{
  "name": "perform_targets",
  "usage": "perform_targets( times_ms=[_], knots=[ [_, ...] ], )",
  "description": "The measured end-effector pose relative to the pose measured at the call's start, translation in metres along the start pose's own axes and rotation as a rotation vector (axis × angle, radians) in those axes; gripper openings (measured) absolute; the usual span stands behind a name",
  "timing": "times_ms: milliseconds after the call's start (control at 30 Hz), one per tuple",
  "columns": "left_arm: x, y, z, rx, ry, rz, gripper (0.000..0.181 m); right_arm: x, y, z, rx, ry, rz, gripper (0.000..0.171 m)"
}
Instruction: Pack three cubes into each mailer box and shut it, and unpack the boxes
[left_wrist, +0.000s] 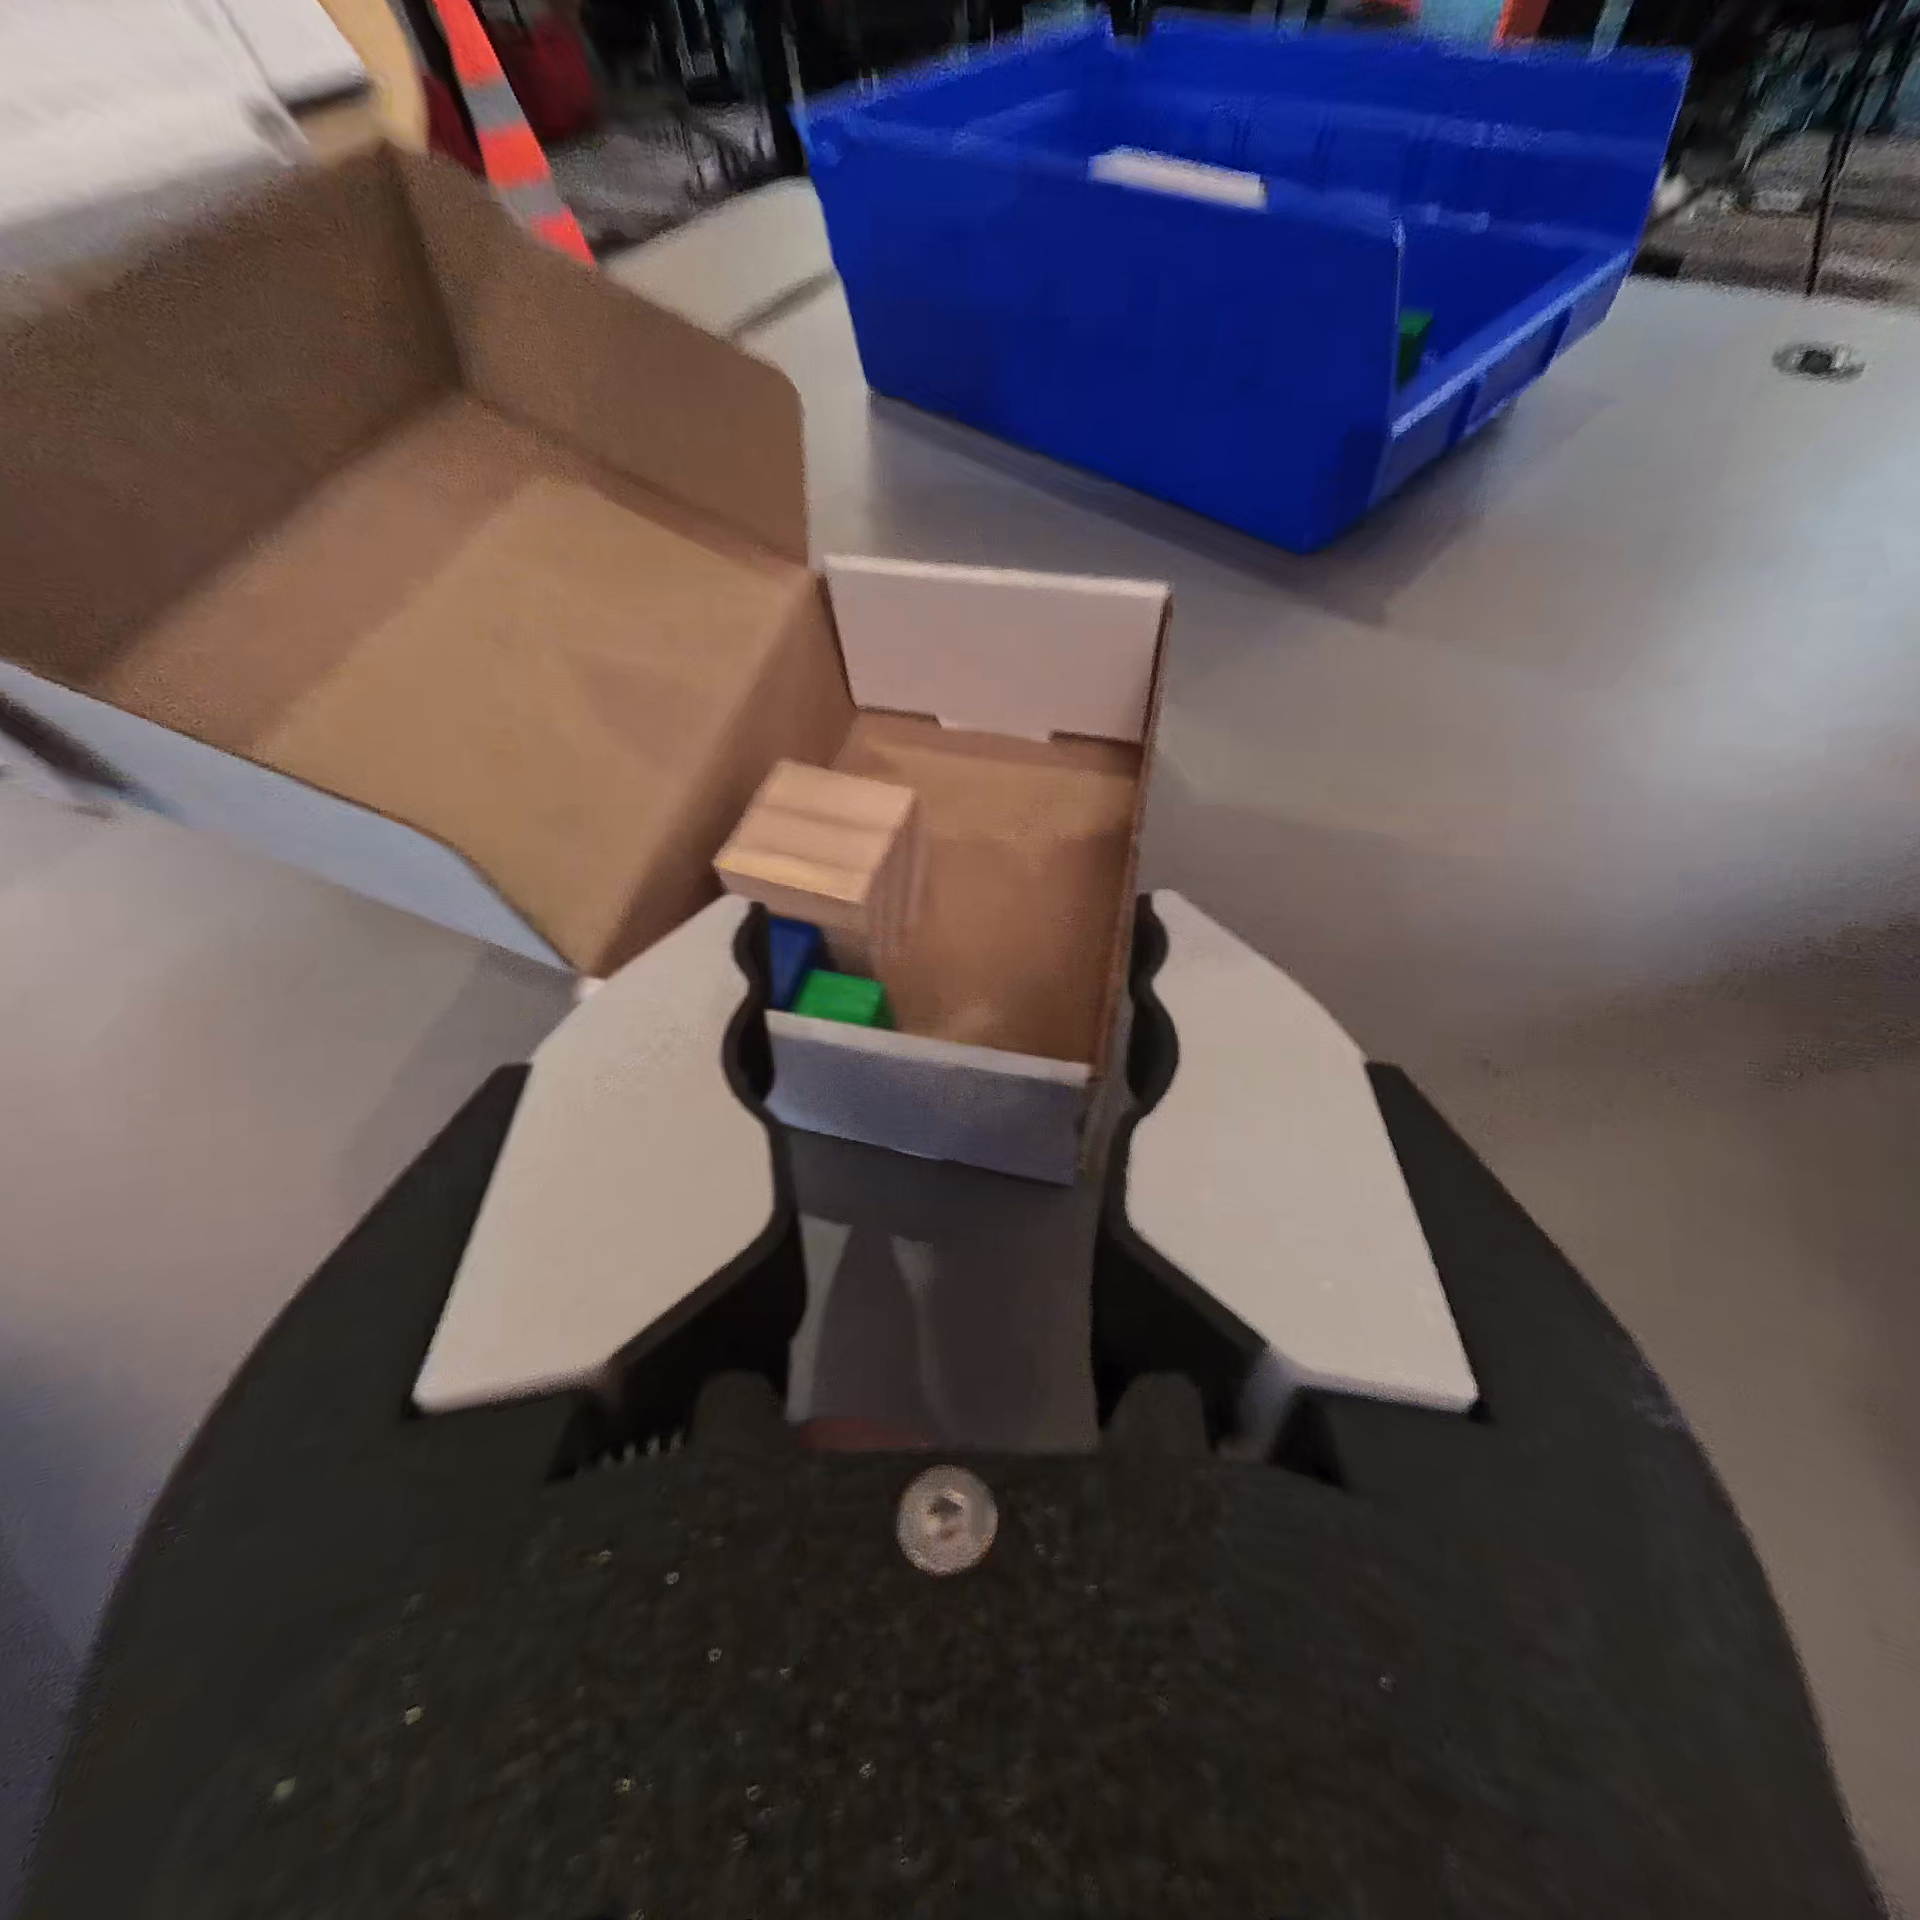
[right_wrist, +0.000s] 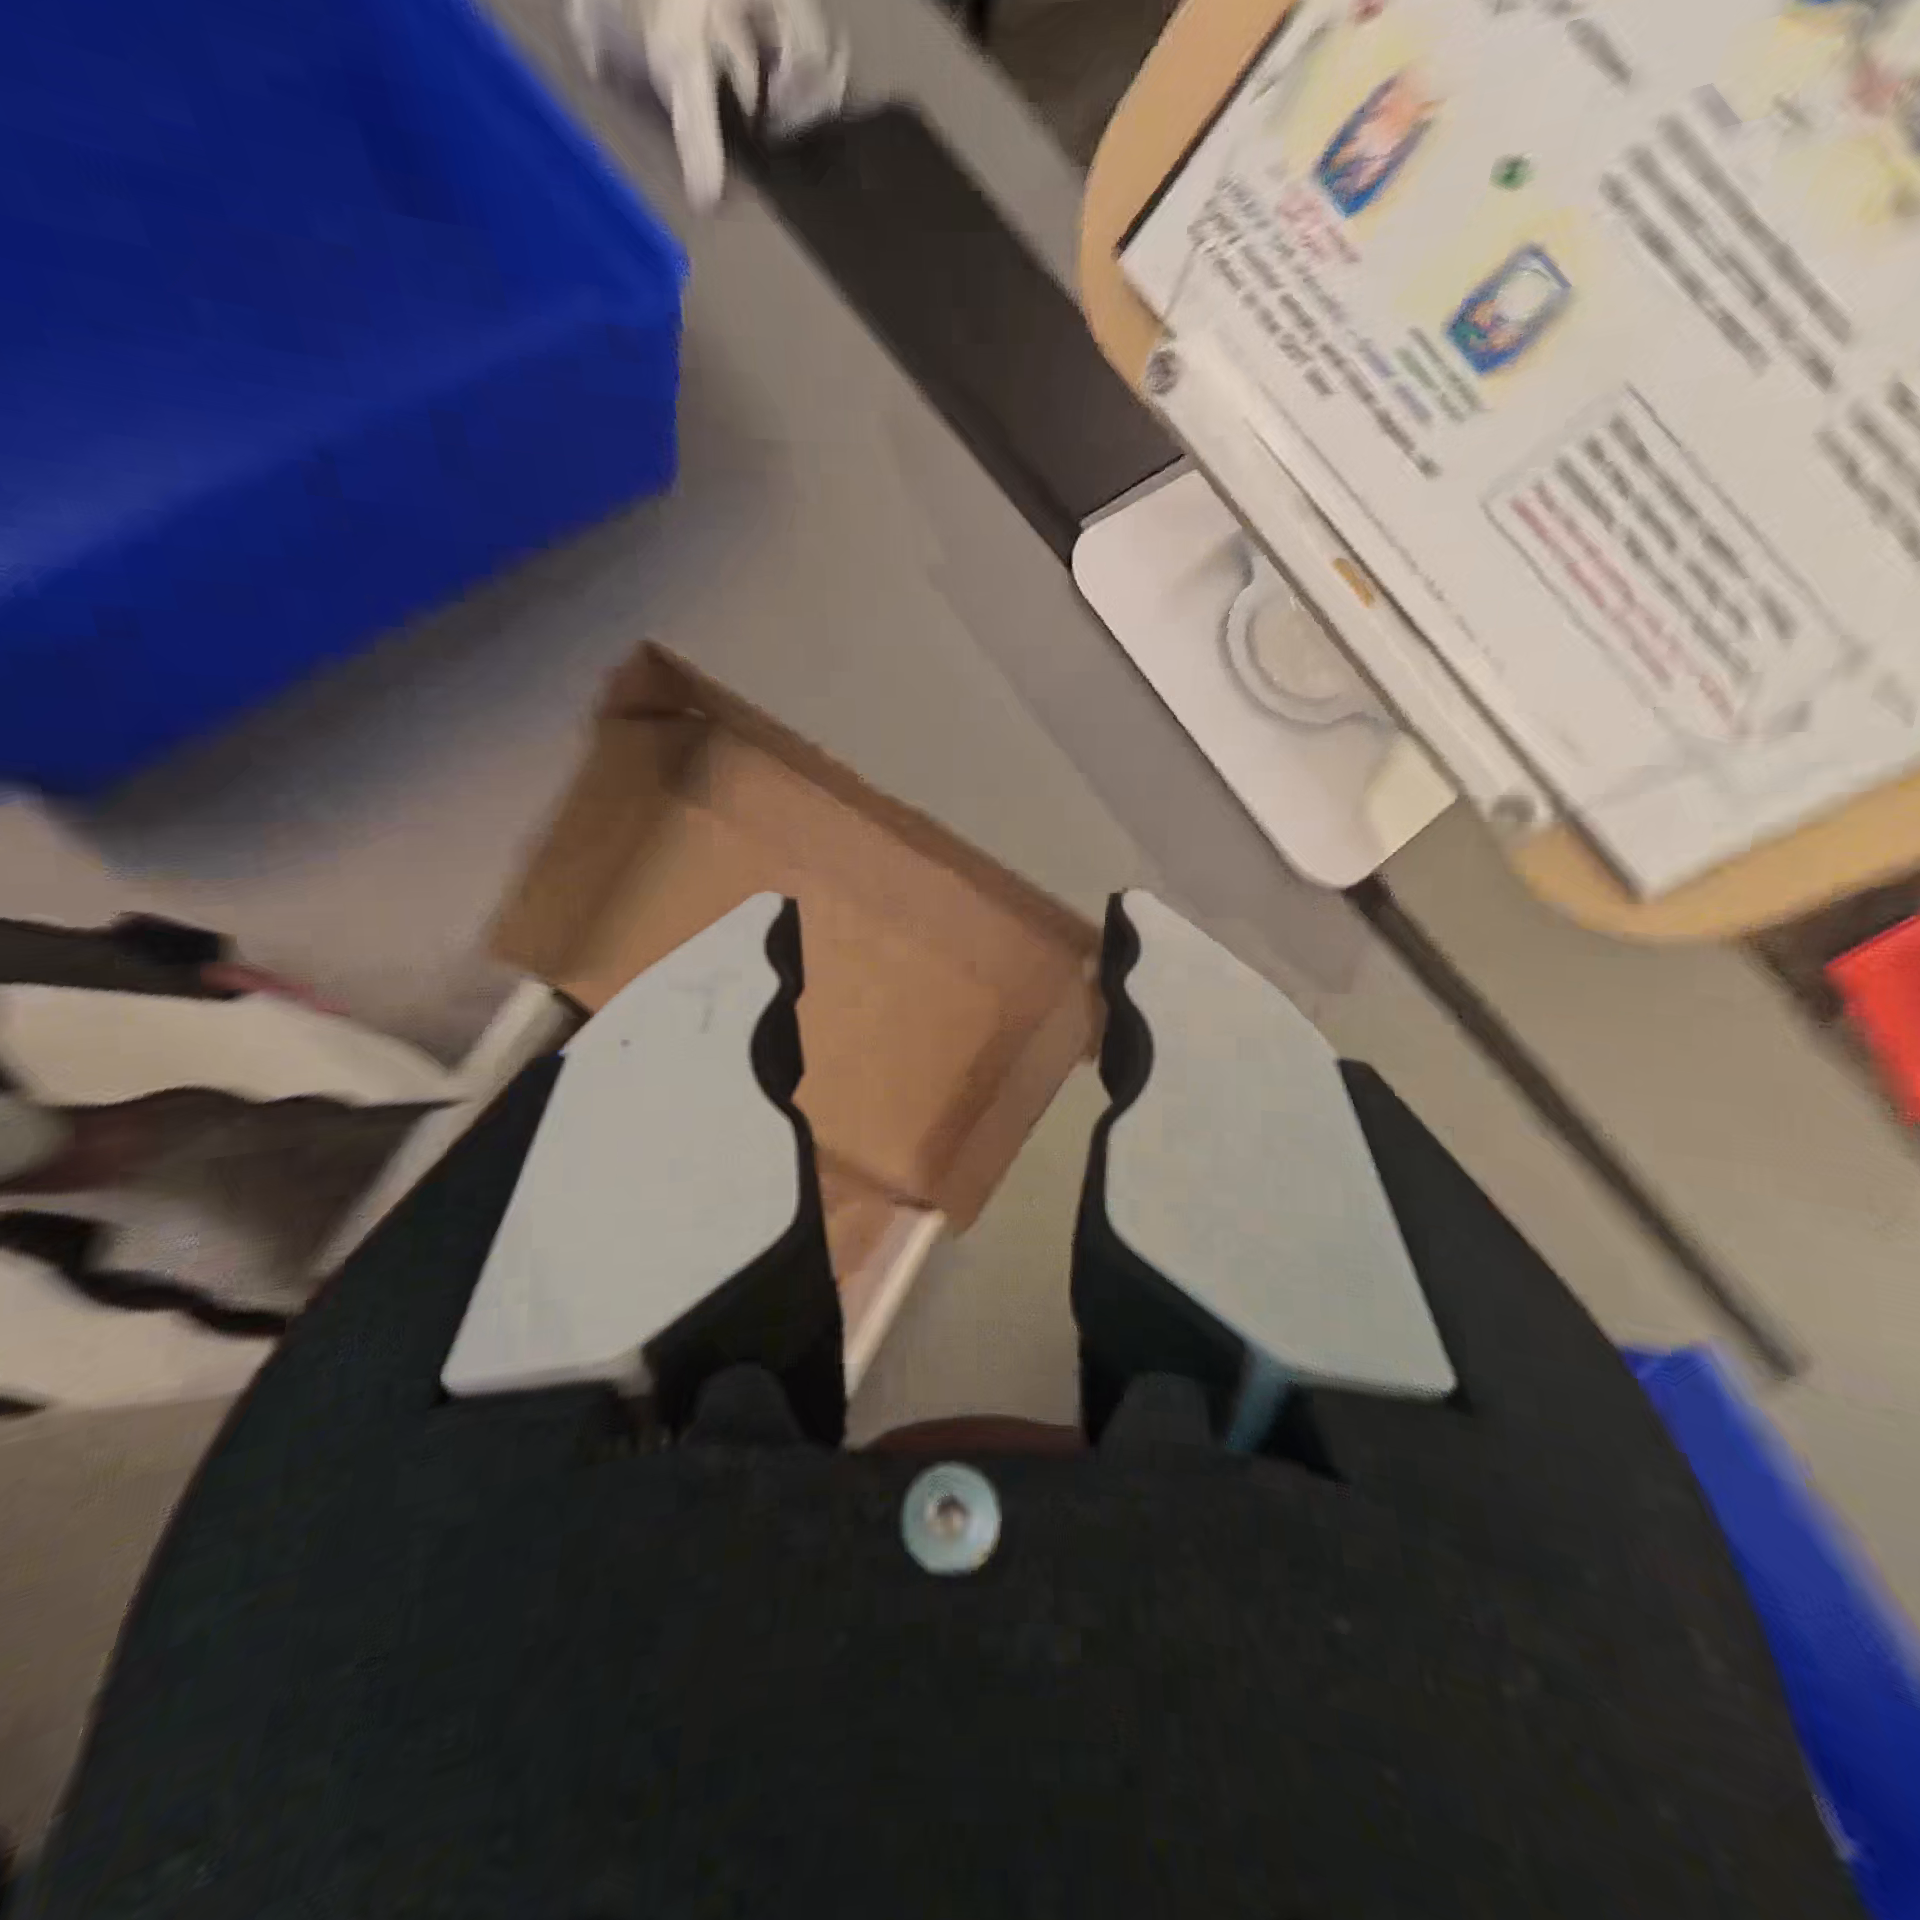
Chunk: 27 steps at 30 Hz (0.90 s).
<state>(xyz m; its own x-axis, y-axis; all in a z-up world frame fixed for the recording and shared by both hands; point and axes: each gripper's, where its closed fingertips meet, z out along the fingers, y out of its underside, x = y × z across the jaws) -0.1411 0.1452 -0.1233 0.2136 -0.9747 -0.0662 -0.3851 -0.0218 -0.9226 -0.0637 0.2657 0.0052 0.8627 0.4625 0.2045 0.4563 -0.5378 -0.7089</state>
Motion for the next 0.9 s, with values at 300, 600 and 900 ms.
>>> perform_targets(
  times_ms=[300, 600, 900],
  knots=[
    [-0.007, 0.036, 0.011, -0.174, 0.158, -0.075, 0.139, -0.046, 0.111, 0.000, -0.228, -0.092, 0.305, 0.075],
    [-0.022, 0.049, 0.034, -0.294, -0.003, 0.061, 0.134, -0.077, 0.149, 0.051, -0.348, -0.183, 0.390, 0.075],
    [-0.024, 0.050, 0.035, -0.291, -0.020, 0.074, 0.123, -0.091, 0.149, 0.085, -0.387, -0.156, 0.441, 0.071]
  ],
)
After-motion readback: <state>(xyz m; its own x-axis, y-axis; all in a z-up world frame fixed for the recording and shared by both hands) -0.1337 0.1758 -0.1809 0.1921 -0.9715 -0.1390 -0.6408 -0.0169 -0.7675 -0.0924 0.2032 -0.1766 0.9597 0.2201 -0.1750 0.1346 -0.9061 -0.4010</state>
